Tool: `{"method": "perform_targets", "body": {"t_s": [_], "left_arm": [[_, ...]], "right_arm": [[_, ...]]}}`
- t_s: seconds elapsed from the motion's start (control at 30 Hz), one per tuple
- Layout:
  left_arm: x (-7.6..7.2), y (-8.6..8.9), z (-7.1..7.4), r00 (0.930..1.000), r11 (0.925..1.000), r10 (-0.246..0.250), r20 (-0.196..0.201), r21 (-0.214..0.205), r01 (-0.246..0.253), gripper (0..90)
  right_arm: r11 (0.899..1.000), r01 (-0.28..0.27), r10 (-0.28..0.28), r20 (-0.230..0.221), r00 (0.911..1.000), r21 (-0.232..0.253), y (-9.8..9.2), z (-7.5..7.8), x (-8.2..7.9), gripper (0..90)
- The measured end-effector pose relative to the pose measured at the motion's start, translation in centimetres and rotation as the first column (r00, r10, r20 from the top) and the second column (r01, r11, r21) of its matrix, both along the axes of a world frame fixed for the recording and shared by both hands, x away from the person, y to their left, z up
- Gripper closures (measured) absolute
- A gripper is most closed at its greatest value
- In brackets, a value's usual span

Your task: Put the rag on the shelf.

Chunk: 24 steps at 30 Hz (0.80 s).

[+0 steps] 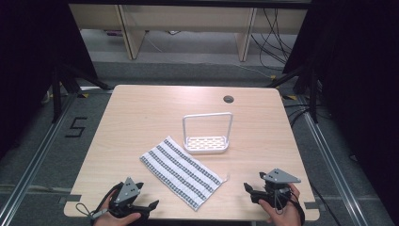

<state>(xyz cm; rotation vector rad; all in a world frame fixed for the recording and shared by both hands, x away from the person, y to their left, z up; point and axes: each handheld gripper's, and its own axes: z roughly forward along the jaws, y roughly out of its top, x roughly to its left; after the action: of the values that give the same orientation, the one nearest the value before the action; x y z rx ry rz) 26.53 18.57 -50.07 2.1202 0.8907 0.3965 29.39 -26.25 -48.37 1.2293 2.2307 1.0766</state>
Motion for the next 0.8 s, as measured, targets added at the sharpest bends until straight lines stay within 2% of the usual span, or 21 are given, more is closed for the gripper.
{"method": "perform_targets", "body": {"t_s": [0.03,0.07,0.1,0.17,0.2,0.23,0.3,0.33,0.4,0.5,0.53,0.63,0.67,0.7,0.73,0.77,0.8], "left_arm": [[0.0,-0.1,0.0,1.0000,0.9999,-0.003,0.004,0.010,0.003,17.5],[0.0,-0.4,-0.1,0.9999,0.9999,-0.004,0.015,-0.011,0.004,17.8],[-0.1,-0.5,0.1,0.9999,0.9998,-0.016,0.006,-0.007,0.016,17.9],[-0.1,-0.8,0.1,0.9999,0.9998,-0.005,0.009,-0.019,0.005,18.0],[-0.2,-1.1,0.1,0.9998,0.9996,-0.020,0.009,-0.020,0.020,18.0],[-0.3,-1.5,0.0,0.9997,0.9988,-0.023,0.007,-0.043,0.024,18.0],[-0.4,-2.1,0.0,0.9980,0.9976,-0.062,-0.011,-0.030,0.062,18.3],[-0.5,-2.6,-0.1,0.9972,0.9954,-0.072,-0.019,-0.064,0.071,19.0],[-0.9,-3.8,0.0,0.9942,0.9924,-0.107,-0.015,-0.063,0.106,20.4],[-0.8,-4.5,-0.1,0.9915,0.9903,-0.130,-0.005,-0.051,0.130,21.4],[-0.7,-5.0,0.1,0.9878,0.9872,-0.155,-0.010,-0.040,0.155,22.0],[-0.7,-5.4,0.4,0.9865,0.9851,-0.164,-0.009,-0.055,0.163,23.8],[-0.6,-6.0,0.3,0.9868,0.9845,-0.161,-0.019,-0.073,0.159,23.9],[-0.6,-6.0,0.3,0.9868,0.9845,-0.161,-0.019,-0.073,0.159,24.1],[-0.6,-6.4,0.3,0.9837,0.9821,-0.178,-0.026,-0.068,0.176,24.1],[-0.7,-6.8,0.2,0.9847,0.9820,-0.172,-0.026,-0.084,0.169,24.6],[-0.6,-7.2,0.2,0.9818,0.9799,-0.189,-0.023,-0.070,0.187,25.1]], "right_arm": [[1.000,-0.002,0.002,0.003,1.0000,-0.008,0.2,0.1,0.0,28.1],[1.000,-0.005,0.005,-0.001,1.0000,-0.003,0.5,0.2,0.0,28.2],[1.000,-0.015,0.015,0.000,0.9999,-0.005,0.7,0.2,0.0,28.2],[0.999,-0.032,0.032,0.003,0.9995,-0.002,0.9,0.2,0.1,28.3],[0.999,-0.054,0.054,0.009,0.9985,0.004,1.2,0.2,0.2,28.7],[0.998,-0.057,0.057,0.014,0.9983,0.007,1.6,0.3,0.2,29.8],[0.997,-0.077,0.077,0.018,0.9968,0.000,2.0,0.3,0.4,32.6],[0.996,-0.088,0.088,0.011,0.9961,0.005,2.3,0.2,0.5,33.9],[0.993,-0.117,0.117,-0.015,0.9930,0.007,3.1,0.0,0.9,36.1],[0.990,-0.140,0.140,0.000,0.9901,0.001,3.6,-0.1,1.2,39.2],[0.988,-0.157,0.157,-0.003,0.9876,-0.004,4.1,-0.1,1.4,40.8],[0.984,-0.176,0.176,-0.004,0.9844,-0.009,4.5,-0.2,1.7,41.2],[0.981,-0.194,0.194,-0.012,0.9810,-0.012,5.1,-0.2,1.9,41.8],[0.981,-0.194,0.194,-0.012,0.9810,-0.012,5.1,-0.2,1.9,41.8],[0.980,-0.200,0.199,-0.014,0.9798,-0.021,5.3,-0.3,2.0,42.0],[0.977,-0.212,0.212,-0.018,0.9771,-0.023,5.6,-0.3,2.2,42.4],[0.977,-0.211,0.211,-0.018,0.9773,-0.018,5.8,-0.3,2.3,42.7]]}}
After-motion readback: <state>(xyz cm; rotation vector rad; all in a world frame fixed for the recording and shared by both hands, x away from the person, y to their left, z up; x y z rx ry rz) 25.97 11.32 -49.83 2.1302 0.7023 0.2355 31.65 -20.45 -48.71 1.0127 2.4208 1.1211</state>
